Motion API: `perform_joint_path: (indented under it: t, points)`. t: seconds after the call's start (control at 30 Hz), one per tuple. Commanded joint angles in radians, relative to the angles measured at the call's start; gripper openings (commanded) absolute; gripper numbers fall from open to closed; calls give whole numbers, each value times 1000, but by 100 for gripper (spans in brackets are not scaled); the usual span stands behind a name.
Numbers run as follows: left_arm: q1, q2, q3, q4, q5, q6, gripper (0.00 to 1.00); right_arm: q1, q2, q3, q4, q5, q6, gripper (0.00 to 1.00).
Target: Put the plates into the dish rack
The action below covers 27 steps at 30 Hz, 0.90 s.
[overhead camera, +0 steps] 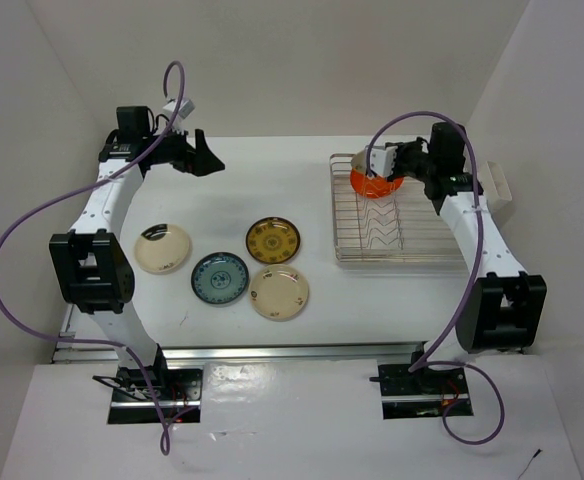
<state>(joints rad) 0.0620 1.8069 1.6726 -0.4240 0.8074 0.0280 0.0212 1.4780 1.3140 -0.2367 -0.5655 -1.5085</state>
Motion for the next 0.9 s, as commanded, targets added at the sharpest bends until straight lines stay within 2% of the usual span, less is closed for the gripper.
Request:
perform_joint_path:
  t: [0.0,0.43,0.63,0.73,0.77,0.87]
  points:
    - [4,11,-8,18,-1,-11,100,-15,1,-16,74,-56,-35,0]
    - [13,9,-22,-19,-28,10,100,-24,71,-81,160,-56,-44,0]
    - [24,-24,-73,-9,-161,-59,100,-24,105,-105,137,-56,-18,1]
    - [45,-60,-126,17,-255,-111,100,-24,105,-128,168,-30,66,28]
    - [61,-87,-142,18,-273,-131,100,-24,105,-128,187,-14,105,42]
    - [96,-130,-203,47,-347,-163,100,-24,96,-67,180,6,281,56]
